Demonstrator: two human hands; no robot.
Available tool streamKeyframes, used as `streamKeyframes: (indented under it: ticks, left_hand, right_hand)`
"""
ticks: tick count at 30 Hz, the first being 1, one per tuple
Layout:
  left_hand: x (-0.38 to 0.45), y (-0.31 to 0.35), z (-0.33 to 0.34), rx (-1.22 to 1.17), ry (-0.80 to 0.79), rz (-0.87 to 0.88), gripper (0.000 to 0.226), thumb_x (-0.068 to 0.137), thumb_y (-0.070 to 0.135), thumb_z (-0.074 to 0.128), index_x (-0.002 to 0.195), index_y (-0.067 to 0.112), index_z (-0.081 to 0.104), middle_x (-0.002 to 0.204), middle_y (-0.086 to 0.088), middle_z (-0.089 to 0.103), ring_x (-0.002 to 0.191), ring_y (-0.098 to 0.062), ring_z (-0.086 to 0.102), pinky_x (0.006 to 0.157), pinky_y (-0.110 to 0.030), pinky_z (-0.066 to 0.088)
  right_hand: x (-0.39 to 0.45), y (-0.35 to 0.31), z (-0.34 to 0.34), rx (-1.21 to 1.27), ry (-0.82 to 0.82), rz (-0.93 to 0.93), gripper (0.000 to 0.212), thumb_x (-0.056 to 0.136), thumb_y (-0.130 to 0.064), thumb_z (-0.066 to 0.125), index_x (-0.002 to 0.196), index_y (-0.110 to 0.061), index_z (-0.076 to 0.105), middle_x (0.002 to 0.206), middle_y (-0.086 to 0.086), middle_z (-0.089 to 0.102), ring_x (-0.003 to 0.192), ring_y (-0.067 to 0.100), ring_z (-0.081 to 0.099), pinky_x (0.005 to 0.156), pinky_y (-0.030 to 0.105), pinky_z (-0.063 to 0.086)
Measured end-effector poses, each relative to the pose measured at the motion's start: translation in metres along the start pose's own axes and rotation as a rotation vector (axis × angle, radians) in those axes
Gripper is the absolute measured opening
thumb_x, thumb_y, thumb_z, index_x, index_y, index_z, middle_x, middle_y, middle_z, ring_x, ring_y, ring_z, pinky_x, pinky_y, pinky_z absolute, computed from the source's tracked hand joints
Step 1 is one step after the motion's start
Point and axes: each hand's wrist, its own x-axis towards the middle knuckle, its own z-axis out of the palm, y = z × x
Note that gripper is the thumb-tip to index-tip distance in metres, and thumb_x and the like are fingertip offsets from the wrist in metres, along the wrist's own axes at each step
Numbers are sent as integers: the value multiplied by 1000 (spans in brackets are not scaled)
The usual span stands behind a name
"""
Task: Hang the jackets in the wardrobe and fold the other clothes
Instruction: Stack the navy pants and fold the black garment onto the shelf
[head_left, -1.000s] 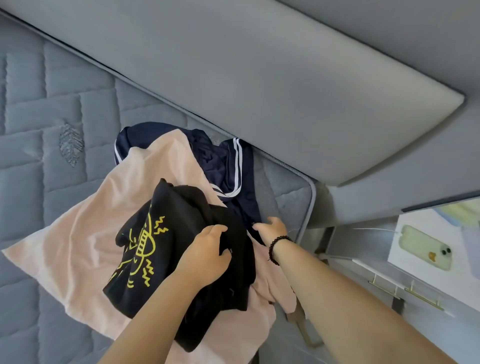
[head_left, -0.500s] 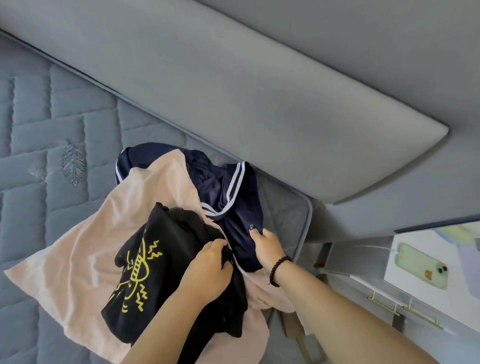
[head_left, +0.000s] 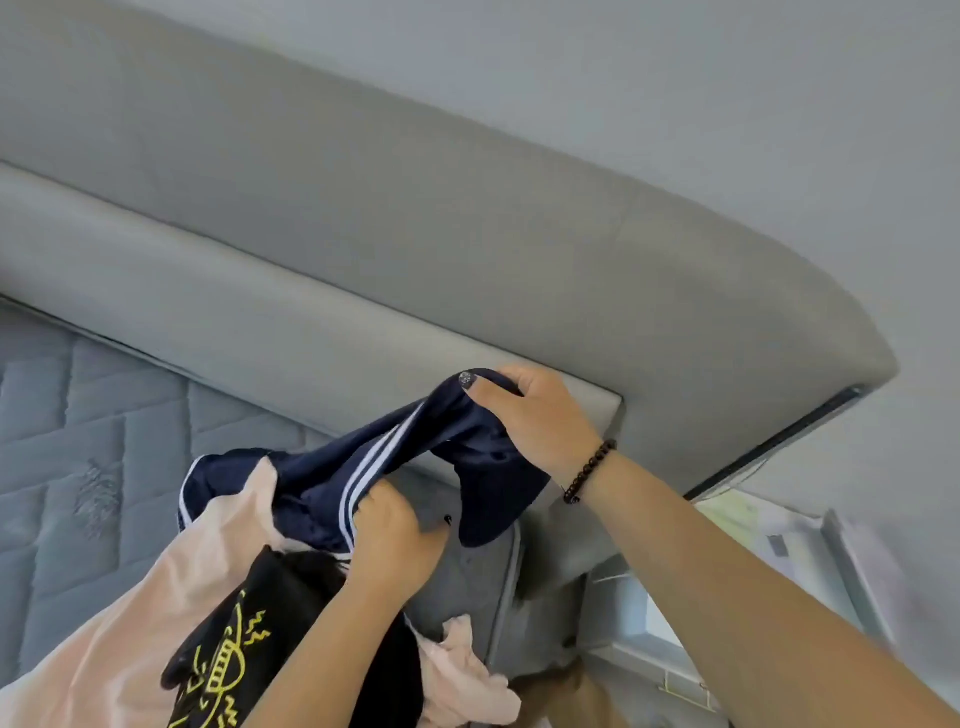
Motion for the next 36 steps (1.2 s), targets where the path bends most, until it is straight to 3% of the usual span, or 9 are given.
streamKeyframes:
  ticks: [7,9,11,13,17,20,23,32,36]
  left_hand:
    - [-31,98,-14,-195,110,19,48,73,24,82,95,-1,47,57,0,44,49,-15,47,50,-31,43]
    - [-46,116,-21,-358,62,6,39,82,29,75,99,3,51,69,-1,50,60,-12,50,60,-27,43]
    - [-63,137,-28,-601,25,7,51,88,28,68,126,3,45,108,-4,58,99,-18,57,89,-32,44]
    - [-76,162,-34,-1040,-47,46,46,90,28,60,130,10,45,128,-6,54,124,-26,50,107,-43,37]
    - [-90,218,-48,-1664,-234,-188,50,94,41,46,126,2,43,122,-19,59,118,-36,59,104,-51,43]
    - [-115,256,-34,-1436,-322,-330,24,99,17,39,104,-1,55,83,-19,72,78,-25,73,72,-33,60]
    - [-156,288,4,-1246,-408,-307,22,94,1,33,85,2,53,60,-13,69,52,-19,69,47,-25,56]
    - [-357,378,110,-1068,-668,-83,22,93,5,40,78,18,49,75,2,53,69,-13,55,66,-29,46]
    - [-477,413,129,-989,-790,84,9,82,12,48,77,16,54,74,-2,58,70,-18,57,67,-33,45]
  right_hand:
    - [-54,-89,-75,48,185,-203,36,93,-27,61,84,8,61,69,12,57,63,18,52,60,30,44]
    - [-75,-113,-111,129,293,-250,27,92,-26,62,80,-2,67,67,5,64,63,15,59,61,26,49]
    - [-101,-135,-146,154,384,-331,33,90,-27,63,79,4,64,69,10,61,65,19,56,64,31,47]
    - [-134,-152,-178,156,433,-399,43,87,-32,64,81,10,57,72,14,54,67,22,50,65,36,42]
    - [-221,-167,-229,34,467,-450,33,89,-28,64,70,-1,60,64,5,53,62,18,48,58,27,41]
    - [-301,-165,-262,-59,550,-445,34,91,-25,63,73,4,57,64,7,52,61,18,47,55,25,40]
    - [-385,-161,-286,-113,639,-400,25,91,-25,62,73,-8,66,64,-1,59,61,10,53,54,18,44]
    - [-624,-121,-299,-220,856,-103,31,91,-29,62,65,-13,64,59,-4,55,55,7,50,53,16,40]
    - [-718,-86,-274,-512,655,203,34,91,-34,59,69,-8,53,61,-8,47,57,6,43,56,22,35]
